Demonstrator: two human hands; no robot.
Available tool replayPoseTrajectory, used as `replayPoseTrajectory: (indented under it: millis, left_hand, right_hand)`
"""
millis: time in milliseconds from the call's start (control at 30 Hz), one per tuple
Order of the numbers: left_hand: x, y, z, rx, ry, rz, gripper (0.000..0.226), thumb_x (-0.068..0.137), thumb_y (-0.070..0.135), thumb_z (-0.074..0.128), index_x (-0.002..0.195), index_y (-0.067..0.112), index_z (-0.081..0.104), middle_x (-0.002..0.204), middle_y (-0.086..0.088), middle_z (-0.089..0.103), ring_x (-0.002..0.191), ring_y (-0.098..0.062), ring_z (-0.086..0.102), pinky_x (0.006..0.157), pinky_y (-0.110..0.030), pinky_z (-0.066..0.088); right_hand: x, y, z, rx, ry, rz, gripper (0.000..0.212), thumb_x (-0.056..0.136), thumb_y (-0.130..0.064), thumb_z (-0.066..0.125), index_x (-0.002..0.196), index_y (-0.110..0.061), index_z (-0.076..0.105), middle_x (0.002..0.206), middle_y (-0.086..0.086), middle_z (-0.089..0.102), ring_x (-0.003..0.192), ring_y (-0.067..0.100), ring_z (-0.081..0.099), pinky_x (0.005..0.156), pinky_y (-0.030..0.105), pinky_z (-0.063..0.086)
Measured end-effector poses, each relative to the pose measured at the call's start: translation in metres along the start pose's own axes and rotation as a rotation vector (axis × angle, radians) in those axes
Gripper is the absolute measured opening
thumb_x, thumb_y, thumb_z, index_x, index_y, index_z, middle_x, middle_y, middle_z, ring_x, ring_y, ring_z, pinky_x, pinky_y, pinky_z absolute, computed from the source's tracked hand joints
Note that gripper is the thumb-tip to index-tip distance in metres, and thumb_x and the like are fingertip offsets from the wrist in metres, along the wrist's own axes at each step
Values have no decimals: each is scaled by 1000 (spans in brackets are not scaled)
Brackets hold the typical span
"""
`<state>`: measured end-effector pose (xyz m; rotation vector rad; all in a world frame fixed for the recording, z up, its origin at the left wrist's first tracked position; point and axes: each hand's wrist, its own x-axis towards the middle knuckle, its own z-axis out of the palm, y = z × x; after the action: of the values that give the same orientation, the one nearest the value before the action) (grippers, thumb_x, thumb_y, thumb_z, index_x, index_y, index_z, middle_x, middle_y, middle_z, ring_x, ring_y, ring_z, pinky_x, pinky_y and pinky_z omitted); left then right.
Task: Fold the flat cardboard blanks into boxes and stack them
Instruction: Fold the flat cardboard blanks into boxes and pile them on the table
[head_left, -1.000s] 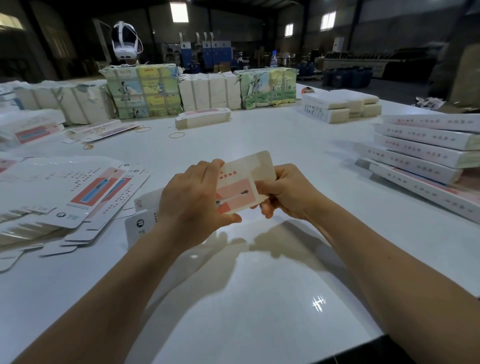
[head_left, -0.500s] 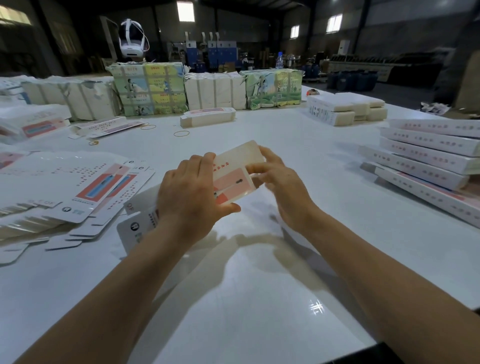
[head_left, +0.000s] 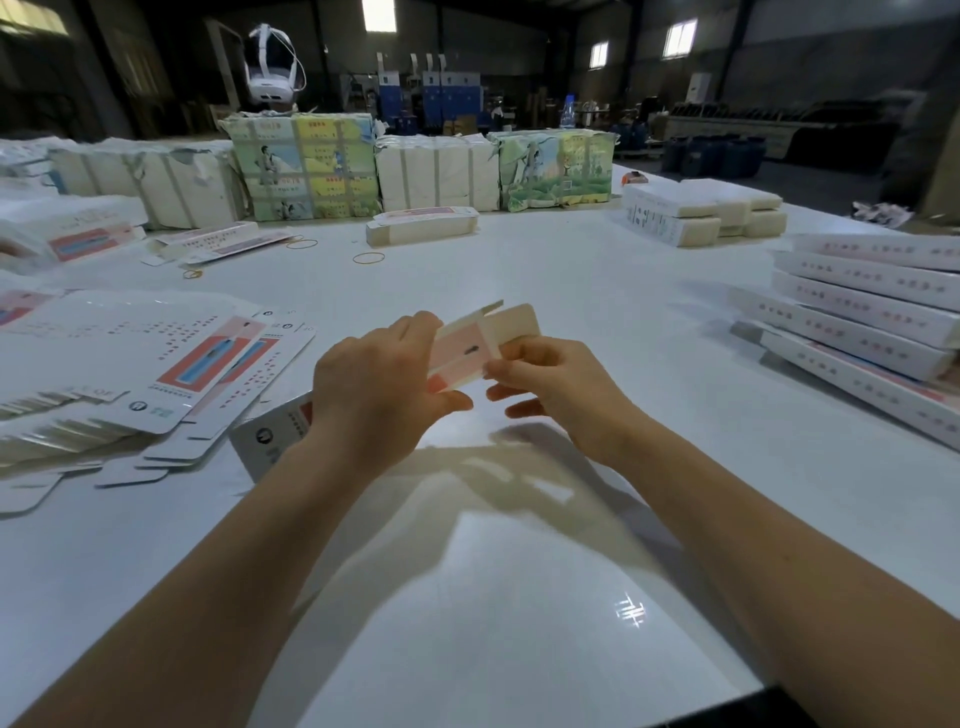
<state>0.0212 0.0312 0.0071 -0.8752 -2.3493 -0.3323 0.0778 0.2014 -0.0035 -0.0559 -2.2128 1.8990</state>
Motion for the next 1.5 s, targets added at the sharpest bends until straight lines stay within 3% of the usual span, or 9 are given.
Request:
replayPoseTrajectory:
  millis: [200, 467, 633, 733, 800, 900, 1133, 1367, 1500]
  left_hand:
    - [-1, -3, 5, -246, -190, -107, 95, 63, 74, 52, 141, 23, 34, 126, -3, 54, 103, -23, 56, 82, -45, 53]
    - [0, 6, 13, -339, -79, -208, 70, 72, 67, 62, 126, 26, 44, 114, 4, 60, 84, -22, 59, 73, -42, 55]
    - [-3, 11, 16, -279, -94, -171, 75, 67, 75, 47, 125, 27, 44, 113, 5, 60, 80, -16, 55, 63, -29, 47]
    - [-3, 5, 16, -261, -106, -139, 72, 70, 70, 56, 126, 26, 44, 113, 4, 59, 85, -20, 58, 70, -37, 54]
    - [-4, 1, 16, -218, -114, -99, 69, 73, 64, 62, 128, 25, 43, 113, 3, 59, 88, -20, 59, 72, -40, 55]
    - [-6, -2, 17, -154, -135, -18, 74, 73, 63, 64, 132, 23, 42, 112, 2, 60, 88, -19, 57, 69, -35, 52]
    - [-6, 4, 19, -131, -90, -35, 79, 73, 65, 62, 135, 22, 41, 115, 1, 60, 92, -22, 58, 67, -32, 45]
    - [-5, 15, 23, -95, -54, -75, 75, 75, 68, 57, 133, 23, 41, 112, 3, 59, 90, -20, 58, 64, -30, 40]
    - [-5, 13, 20, -130, -41, -88, 73, 75, 68, 56, 131, 24, 42, 110, 3, 59, 89, -20, 58, 64, -30, 41]
  right_hand:
    - [0, -4, -1, 81, 140, -172, 6, 85, -11, 68, 80, -14, 68, 71, -2, 69, 64, 15, 63, 64, 30, 55]
    - [-5, 6, 21, -109, 627, -327, 21, 82, -26, 73, 89, -31, 54, 86, -10, 48, 71, 2, 47, 64, 7, 41]
    - [-9, 6, 25, -106, 519, -334, 9, 89, -16, 64, 86, -25, 66, 89, -9, 48, 66, -5, 48, 63, 5, 39]
    - [-9, 3, 20, -186, 476, -335, 15, 88, -15, 64, 80, -26, 67, 86, -6, 53, 70, -2, 51, 64, 8, 38]
    - [-9, 1, 17, -249, 442, -348, 17, 89, -12, 62, 101, -21, 69, 81, -5, 57, 70, 2, 53, 65, 11, 39]
    - [-5, 3, 13, -326, 339, -322, 53, 93, -10, 57, 143, -16, 40, 74, -8, 53, 68, -1, 53, 65, 11, 44]
    - [-5, 4, 19, -65, 440, -227, 22, 92, -8, 58, 110, -14, 70, 97, 1, 64, 77, 12, 59, 64, 18, 47]
    - [-5, 0, 16, -86, 431, -208, 22, 92, -15, 58, 109, -20, 70, 101, -6, 57, 88, 2, 58, 71, 10, 44]
    - [1, 3, 4, -317, 560, -189, 73, 81, -29, 73, 143, -26, 36, 126, -6, 32, 120, 12, 38, 99, 18, 34]
